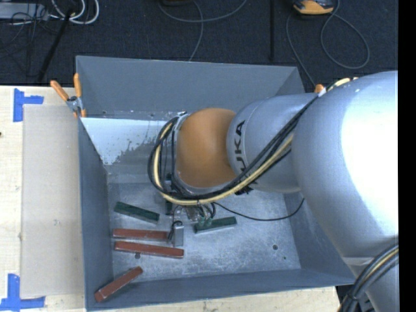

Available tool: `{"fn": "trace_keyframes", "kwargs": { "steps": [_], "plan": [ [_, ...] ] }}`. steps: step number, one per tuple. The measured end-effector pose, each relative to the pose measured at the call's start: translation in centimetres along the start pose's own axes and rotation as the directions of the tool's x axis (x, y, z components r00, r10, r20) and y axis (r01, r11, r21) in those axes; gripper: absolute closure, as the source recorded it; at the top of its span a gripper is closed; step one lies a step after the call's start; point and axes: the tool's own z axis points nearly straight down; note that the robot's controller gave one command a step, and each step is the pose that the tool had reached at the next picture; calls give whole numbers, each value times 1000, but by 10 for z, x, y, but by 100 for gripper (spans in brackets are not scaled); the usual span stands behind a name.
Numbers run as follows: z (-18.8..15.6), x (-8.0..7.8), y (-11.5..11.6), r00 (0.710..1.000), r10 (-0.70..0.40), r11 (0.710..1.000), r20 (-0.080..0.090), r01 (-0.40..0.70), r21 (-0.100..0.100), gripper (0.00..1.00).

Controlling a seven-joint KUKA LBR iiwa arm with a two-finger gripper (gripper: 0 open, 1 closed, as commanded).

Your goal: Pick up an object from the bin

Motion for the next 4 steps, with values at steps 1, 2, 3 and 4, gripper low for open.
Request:
{"fn": "trace_keyframes", "kwargs": {
  "steps": [1,2,3,4],
  "plan": [
    [-6,-2,-1,1000,5,1000,4,-5,-1,100],
    [-4,-3,-2,1000,7,1000,10,-7,-1,0],
    [-4,3,56,992,128,992,7,-128,-3,0],
    [-6,1,54,991,131,991,12,-131,-4,100]
  ]
}}
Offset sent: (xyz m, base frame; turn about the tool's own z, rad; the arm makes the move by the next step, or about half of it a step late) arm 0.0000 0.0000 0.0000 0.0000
